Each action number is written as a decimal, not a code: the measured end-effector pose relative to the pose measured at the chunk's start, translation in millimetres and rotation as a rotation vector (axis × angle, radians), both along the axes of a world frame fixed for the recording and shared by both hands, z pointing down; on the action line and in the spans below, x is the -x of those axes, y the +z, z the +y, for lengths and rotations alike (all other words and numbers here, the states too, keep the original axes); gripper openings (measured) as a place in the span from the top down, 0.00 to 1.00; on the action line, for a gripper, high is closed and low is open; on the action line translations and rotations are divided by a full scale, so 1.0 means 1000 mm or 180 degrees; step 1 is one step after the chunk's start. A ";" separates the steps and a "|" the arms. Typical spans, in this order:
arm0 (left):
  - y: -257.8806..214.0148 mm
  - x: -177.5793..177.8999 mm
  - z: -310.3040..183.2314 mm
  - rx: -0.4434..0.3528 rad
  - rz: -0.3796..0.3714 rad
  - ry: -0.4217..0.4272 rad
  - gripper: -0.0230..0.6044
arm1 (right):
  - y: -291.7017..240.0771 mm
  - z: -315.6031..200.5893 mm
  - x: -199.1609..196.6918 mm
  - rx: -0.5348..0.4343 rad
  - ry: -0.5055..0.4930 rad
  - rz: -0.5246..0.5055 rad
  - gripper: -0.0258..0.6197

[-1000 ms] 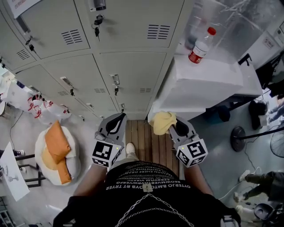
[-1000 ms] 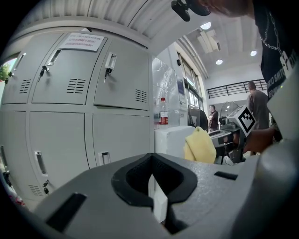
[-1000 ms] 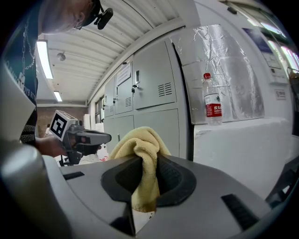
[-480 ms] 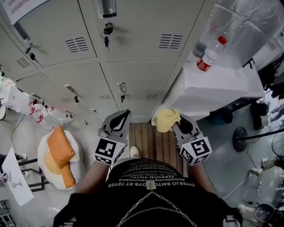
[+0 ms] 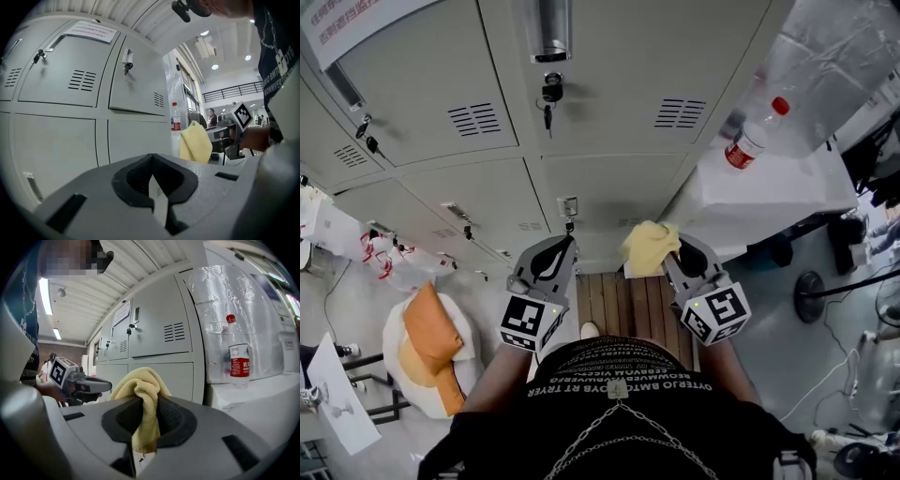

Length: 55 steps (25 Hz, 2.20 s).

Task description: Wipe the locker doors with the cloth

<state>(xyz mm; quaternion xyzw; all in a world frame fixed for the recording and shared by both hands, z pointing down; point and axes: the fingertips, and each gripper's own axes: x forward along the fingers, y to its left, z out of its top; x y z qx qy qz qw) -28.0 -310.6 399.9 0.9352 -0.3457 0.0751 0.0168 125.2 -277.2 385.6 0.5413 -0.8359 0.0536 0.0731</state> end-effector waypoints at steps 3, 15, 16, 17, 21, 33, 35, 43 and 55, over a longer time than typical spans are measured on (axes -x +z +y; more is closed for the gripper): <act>-0.002 0.011 -0.009 -0.0017 0.0029 -0.0059 0.96 | -0.002 -0.010 0.008 -0.0003 -0.0026 0.0033 0.86; -0.002 0.037 -0.009 0.0002 0.0123 -0.0145 0.96 | -0.026 -0.030 0.057 -0.0141 -0.0360 0.0226 0.86; -0.001 0.038 -0.007 0.0006 0.0104 -0.0141 0.96 | -0.028 -0.030 0.061 -0.0151 -0.0387 0.0233 0.86; 0.001 0.039 -0.005 0.0012 0.0086 -0.0145 0.96 | -0.030 -0.031 0.063 -0.0162 -0.0413 0.0236 0.86; 0.006 0.050 -0.007 0.0014 0.0093 -0.0272 0.96 | -0.039 -0.043 0.068 -0.0222 -0.0520 0.0279 0.86; 0.012 0.058 -0.021 0.0050 0.0005 -0.0567 0.96 | -0.050 -0.088 0.109 -0.0415 -0.0996 0.0172 0.86; 0.005 0.053 -0.027 0.0032 -0.0035 -0.0554 0.96 | -0.048 -0.098 0.113 -0.0433 -0.1022 0.0186 0.86; 0.000 0.042 -0.048 0.0009 -0.0033 -0.0576 0.96 | -0.046 -0.122 0.126 -0.0438 -0.1152 0.0206 0.86; 0.008 0.050 -0.060 0.0079 -0.0020 -0.0698 0.96 | -0.042 -0.144 0.137 -0.0453 -0.1170 0.0367 0.86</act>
